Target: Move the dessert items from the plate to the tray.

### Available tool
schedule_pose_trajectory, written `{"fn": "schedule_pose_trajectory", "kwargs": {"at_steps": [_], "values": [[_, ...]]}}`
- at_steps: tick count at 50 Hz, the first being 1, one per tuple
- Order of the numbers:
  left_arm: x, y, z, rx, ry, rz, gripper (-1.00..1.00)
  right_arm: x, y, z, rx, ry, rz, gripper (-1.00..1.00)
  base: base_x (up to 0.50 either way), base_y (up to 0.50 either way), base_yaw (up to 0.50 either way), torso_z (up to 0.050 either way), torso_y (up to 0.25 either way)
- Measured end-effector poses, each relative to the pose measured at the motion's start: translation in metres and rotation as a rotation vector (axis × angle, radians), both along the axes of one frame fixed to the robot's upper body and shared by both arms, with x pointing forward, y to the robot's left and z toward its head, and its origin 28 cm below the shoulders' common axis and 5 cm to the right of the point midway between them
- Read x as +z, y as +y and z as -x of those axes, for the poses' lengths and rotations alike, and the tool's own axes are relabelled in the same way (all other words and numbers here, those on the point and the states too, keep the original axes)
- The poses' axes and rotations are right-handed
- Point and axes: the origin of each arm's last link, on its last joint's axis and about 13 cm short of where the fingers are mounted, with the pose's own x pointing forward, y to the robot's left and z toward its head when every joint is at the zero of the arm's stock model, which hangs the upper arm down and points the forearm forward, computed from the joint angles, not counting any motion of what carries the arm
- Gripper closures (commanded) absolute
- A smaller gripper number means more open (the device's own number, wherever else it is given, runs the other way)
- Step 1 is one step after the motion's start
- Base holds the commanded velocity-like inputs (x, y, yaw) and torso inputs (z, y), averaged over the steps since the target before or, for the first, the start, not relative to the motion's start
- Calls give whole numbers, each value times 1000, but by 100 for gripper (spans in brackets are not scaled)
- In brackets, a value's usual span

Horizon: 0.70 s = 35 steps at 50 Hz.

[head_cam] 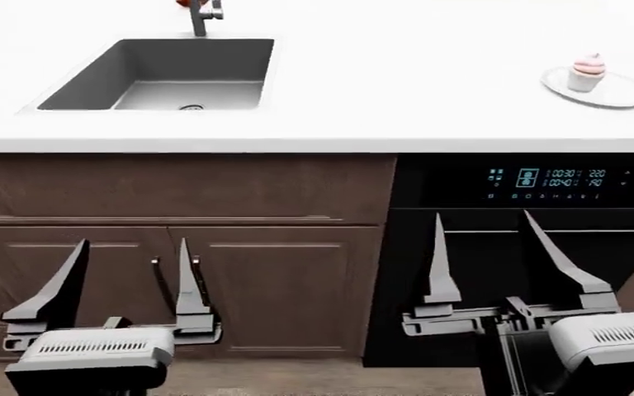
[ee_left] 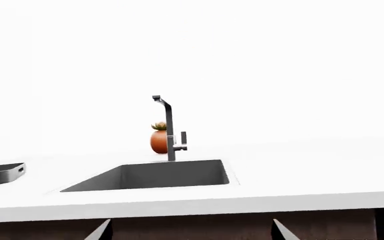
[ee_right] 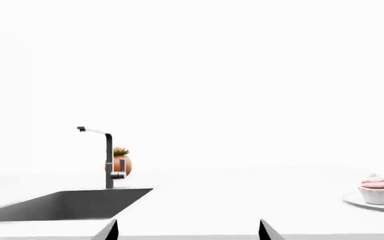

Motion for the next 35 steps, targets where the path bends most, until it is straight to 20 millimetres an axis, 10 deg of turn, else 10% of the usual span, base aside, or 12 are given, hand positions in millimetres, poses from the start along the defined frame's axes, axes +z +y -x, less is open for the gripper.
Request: {"fn": "schedule_pose_trajectory", "kwargs": {"at_steps": [35], "values": [[4,0,-21,11,-7,-30,-100,26,-14,1,118,26,-151,-100,10,-500,0,0,0]]}}
